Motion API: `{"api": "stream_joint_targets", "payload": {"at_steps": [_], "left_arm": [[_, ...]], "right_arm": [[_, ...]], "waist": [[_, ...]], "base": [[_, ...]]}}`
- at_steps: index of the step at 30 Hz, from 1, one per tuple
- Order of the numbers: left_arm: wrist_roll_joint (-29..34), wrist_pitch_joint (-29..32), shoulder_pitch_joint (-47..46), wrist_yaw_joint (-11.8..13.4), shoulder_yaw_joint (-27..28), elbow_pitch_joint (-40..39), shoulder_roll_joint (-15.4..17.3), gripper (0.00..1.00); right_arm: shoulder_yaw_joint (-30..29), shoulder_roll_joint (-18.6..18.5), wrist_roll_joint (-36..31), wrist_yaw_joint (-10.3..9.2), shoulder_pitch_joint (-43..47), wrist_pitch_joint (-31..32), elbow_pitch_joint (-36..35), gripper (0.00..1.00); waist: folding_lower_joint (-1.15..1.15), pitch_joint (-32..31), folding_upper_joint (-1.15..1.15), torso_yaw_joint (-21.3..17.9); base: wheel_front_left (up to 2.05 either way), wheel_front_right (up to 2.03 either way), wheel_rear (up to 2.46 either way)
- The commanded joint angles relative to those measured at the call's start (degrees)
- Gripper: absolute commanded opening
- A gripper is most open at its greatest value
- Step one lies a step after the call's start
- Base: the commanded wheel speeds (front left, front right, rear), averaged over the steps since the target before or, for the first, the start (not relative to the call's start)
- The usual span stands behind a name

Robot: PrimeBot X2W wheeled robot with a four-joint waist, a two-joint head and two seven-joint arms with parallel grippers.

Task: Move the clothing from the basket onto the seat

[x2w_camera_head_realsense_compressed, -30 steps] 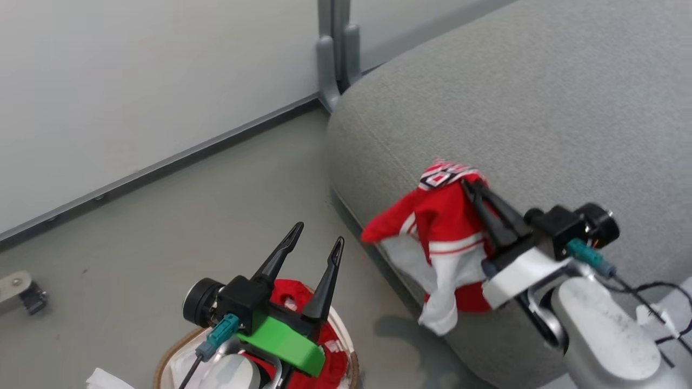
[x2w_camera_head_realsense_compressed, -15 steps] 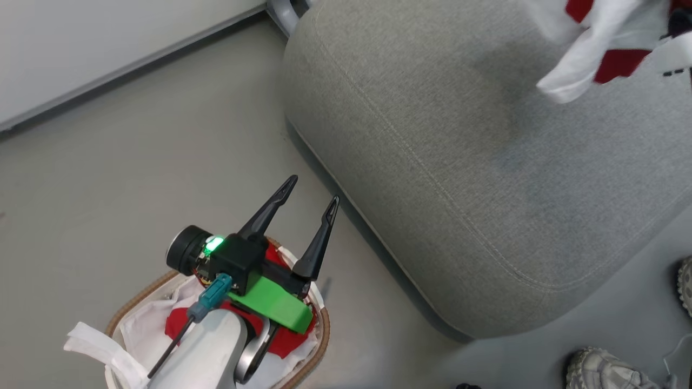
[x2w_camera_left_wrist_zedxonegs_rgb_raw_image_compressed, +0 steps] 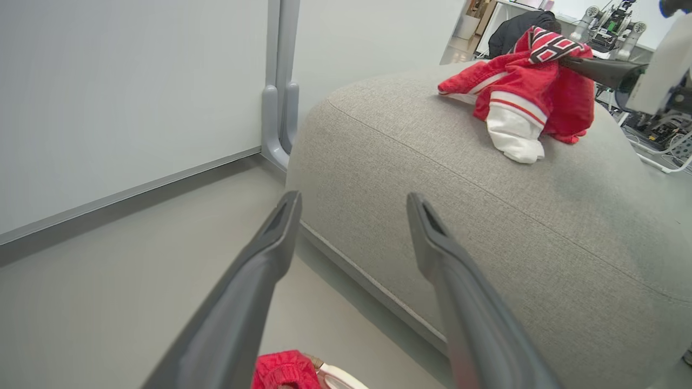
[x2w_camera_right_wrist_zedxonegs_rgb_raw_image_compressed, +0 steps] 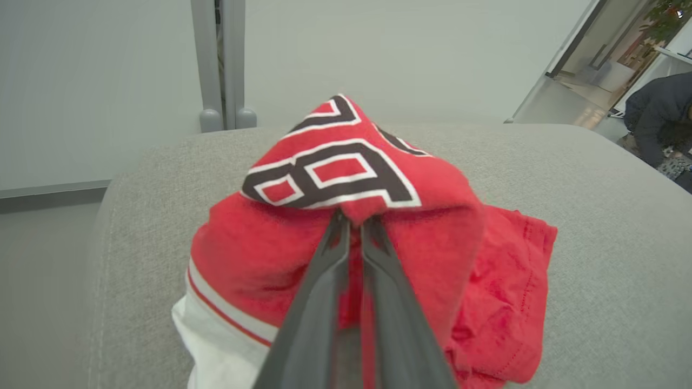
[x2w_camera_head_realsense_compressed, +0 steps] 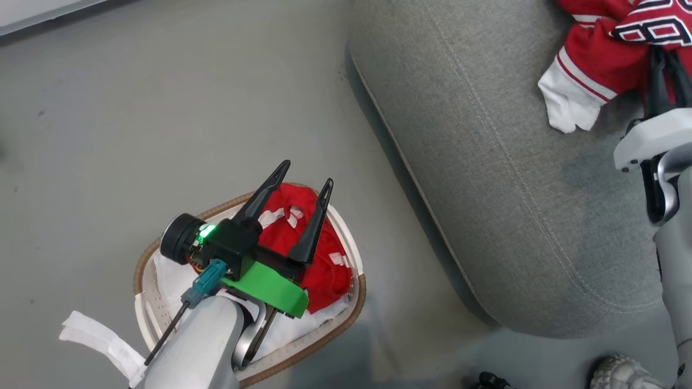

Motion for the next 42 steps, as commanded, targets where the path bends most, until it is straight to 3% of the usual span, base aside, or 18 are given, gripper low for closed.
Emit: {"api": "stream_joint_targets", "payload": {"at_steps": [1,7,14,25,35,42], "left_arm": [[-0.11,0.05,1.19,0.03,0.73,0.21,-0.33,1.0],[1.14,0.05,4.65,0.03,5.48,1.31,-1.67,1.0],[4.78,0.05,10.68,0.42,18.16,0.93,-4.03,1.0],[8.62,0.05,19.42,2.27,34.54,3.3,-6.41,1.0],[6.82,0.05,27.57,0.68,38.39,5.1,-6.8,1.0],[4.76,0.05,30.01,0.37,35.78,5.87,-6.81,1.0]], "right_arm": [[-0.5,0.39,-0.2,-0.1,2.36,-0.14,-0.69,1.0],[1.86,2.6,1.61,-0.09,12.73,-0.13,-8.22,1.0],[7.97,5.28,5.2,-0.09,21.49,-0.14,-17.99,1.0],[10.66,8.45,6.67,-0.09,29.83,-0.14,-20.73,1.0],[10.3,10.16,6.85,-0.09,39.18,-0.14,-19.18,1.0],[10.39,10.74,6.75,-0.09,41.81,-0.14,-18.65,1.0]], "waist": [[-0.01,-1.83,0.0,2.01],[-0.01,-7.3,0.0,4.15],[-0.01,-12.5,0.0,8.6],[-0.01,-20.67,0.0,17.73],[-0.01,-26.32,0.0,20.29],[-0.01,-26.51,0.0,19.57]], "base": [[0.0,0.0,0.0],[0.0,0.0,0.0],[0.0,0.0,0.0],[0.0,0.0,0.0],[0.0,0.0,0.0],[0.0,0.0,0.0]]}}
